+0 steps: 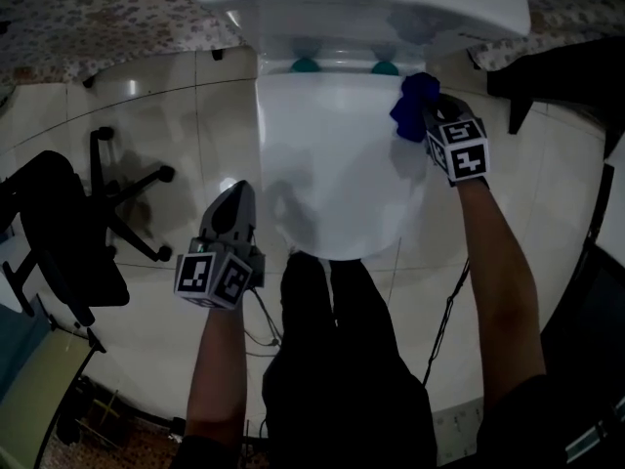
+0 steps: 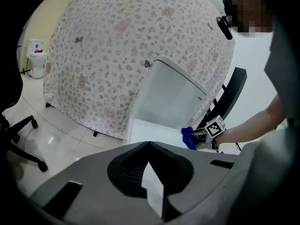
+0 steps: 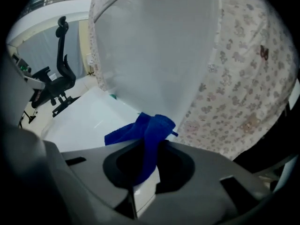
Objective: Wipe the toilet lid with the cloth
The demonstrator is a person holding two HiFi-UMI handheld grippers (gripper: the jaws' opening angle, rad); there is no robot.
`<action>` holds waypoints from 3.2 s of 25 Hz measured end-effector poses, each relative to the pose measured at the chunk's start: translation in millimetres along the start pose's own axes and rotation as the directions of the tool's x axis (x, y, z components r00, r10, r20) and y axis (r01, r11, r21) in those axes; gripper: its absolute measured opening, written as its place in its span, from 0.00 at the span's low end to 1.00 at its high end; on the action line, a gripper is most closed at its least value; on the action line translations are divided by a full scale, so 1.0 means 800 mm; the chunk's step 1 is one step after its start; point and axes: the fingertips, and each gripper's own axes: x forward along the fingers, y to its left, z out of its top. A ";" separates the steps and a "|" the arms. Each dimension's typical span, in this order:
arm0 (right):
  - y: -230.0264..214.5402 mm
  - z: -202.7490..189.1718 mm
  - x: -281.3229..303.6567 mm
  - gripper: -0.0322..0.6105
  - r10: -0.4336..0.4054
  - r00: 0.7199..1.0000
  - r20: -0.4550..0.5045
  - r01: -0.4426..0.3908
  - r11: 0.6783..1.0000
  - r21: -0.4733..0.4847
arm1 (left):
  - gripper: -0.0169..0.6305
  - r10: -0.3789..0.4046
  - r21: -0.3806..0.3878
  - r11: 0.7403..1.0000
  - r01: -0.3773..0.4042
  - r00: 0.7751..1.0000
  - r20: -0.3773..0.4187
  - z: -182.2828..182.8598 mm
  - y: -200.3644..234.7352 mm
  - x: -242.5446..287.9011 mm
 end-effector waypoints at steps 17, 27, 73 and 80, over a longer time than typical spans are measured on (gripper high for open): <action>0.120 0.113 -0.103 0.13 0.119 0.935 0.335 -0.134 0.991 0.022 | 0.01 0.070 -0.010 0.998 -0.069 0.998 0.011 -0.015 0.024 -0.021; 0.391 0.155 -0.029 0.13 0.493 0.818 0.297 -0.571 0.762 0.306 | 0.01 0.123 -0.076 0.990 -0.120 0.992 0.024 -0.021 0.056 -0.054; 0.089 -0.084 -0.111 0.13 -0.107 0.994 0.009 0.104 0.982 0.158 | 0.01 0.012 -0.015 1.000 -0.013 0.998 -0.062 -0.060 0.013 -0.041; 0.293 0.039 -0.153 0.13 0.215 0.942 0.258 -0.266 0.947 0.181 | 0.01 0.026 -0.025 0.999 -0.027 0.998 -0.051 -0.048 0.024 -0.077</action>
